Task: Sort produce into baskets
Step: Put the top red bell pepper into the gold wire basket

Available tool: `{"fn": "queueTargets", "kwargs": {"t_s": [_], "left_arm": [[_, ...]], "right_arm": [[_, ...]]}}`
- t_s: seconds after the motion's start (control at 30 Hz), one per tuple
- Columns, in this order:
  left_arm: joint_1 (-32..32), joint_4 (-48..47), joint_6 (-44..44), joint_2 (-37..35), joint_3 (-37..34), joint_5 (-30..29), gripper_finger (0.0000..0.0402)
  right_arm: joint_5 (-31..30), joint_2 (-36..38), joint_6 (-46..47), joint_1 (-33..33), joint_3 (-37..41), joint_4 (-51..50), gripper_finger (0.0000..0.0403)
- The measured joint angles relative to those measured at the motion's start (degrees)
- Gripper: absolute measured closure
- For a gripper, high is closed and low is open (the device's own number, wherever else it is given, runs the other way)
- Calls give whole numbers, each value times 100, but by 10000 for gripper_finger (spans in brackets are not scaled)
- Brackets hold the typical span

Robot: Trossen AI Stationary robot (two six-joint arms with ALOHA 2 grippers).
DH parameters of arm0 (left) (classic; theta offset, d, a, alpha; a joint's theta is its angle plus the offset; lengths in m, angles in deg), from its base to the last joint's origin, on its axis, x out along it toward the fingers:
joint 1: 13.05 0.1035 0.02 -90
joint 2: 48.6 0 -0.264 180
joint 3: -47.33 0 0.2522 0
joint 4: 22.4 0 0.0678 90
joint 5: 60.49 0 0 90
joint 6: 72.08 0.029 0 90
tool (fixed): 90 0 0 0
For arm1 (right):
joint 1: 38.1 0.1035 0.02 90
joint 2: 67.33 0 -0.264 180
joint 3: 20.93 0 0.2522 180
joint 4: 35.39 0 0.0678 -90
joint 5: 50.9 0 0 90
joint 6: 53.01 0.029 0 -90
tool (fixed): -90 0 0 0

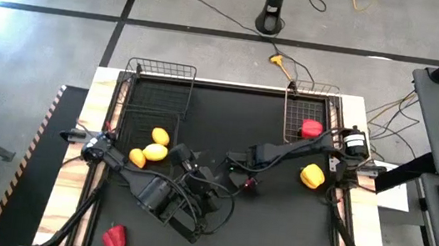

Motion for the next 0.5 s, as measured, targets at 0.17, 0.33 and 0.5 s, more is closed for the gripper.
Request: {"fn": "queueTargets", "kwargs": {"t_s": [0.17,0.33,0.5], "left_arm": [[0,0,-7,1,-15,0,62],[0,1,-13,0,-27,-2,62],[1,2,66,0,-93,-34,62]], "right_arm": [[0,86,300,0,-4,40,85],[1,317,595,0,-109,-317,146],[3,884,927,-41,-126,-963,146]]}}
